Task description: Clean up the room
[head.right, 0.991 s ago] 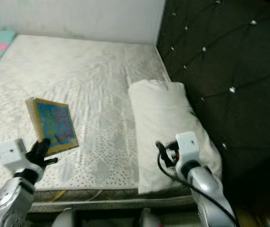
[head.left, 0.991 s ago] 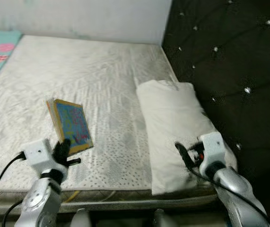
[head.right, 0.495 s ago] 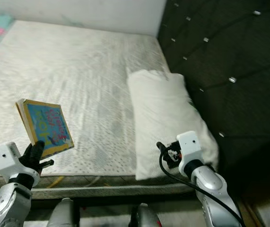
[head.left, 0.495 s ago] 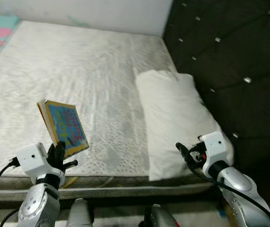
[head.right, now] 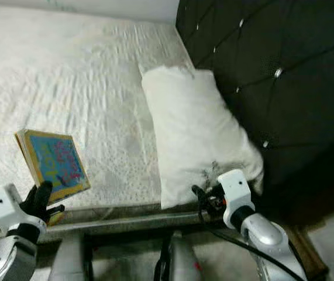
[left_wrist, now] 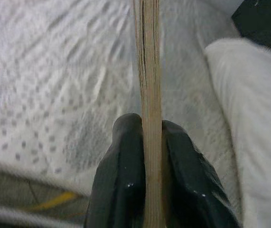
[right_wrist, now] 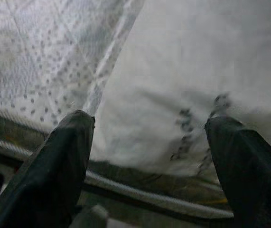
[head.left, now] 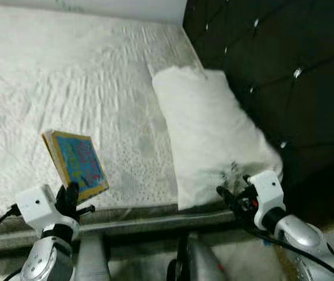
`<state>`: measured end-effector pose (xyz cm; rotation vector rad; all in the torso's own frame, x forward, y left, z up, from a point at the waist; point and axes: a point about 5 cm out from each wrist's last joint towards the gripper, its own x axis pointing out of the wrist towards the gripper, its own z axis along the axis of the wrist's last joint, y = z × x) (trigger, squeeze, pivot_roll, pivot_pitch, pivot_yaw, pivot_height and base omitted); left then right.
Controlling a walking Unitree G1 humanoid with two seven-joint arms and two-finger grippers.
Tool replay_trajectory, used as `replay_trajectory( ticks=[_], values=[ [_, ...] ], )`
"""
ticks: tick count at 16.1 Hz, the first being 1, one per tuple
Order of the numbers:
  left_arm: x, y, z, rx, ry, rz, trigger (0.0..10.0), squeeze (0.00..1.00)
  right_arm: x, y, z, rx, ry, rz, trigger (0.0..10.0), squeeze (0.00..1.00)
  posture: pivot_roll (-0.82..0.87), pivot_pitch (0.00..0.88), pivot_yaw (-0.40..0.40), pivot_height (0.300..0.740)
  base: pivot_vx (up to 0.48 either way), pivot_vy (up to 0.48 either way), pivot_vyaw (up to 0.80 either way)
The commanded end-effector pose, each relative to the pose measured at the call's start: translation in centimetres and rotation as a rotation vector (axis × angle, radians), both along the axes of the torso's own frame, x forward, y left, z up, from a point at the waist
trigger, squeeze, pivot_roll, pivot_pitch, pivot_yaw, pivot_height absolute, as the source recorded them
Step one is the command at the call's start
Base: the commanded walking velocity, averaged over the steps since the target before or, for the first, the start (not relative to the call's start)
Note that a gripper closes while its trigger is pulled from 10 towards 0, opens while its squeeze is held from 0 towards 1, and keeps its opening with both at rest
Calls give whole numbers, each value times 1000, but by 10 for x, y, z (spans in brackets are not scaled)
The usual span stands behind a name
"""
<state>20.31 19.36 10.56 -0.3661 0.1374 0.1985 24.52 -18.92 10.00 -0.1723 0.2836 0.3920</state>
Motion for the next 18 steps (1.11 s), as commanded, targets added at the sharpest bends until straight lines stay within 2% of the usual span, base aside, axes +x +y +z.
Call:
replay_trajectory(
  ticks=[1, 8, 16, 18],
  values=[
    [0, -3, 9, -2, -33, -4, 10000, 0, -2, -4, 1, -4, 12, -1, 10000, 0, -53, 199, -153, 580, 0, 0, 0],
    [4, -4, 16, -49, -77, -21, 10000, 0, -1, -4, 0, 7, 23, -16, 10000, 0, -47, 195, -148, 580, 0, 0, 0],
    [14, -5, 28, -89, -141, -45, 10000, 0, 7, -8, 6, -6, -45, -82, 10000, 0, -47, 181, -147, 580, 0, 0, 0],
    [19, -5, 30, -93, -155, -47, 10000, 0, 9, -8, 7, -6, -51, -86, 10000, 0, -50, 178, -147, 580, 279, 0, 0]
  ],
)
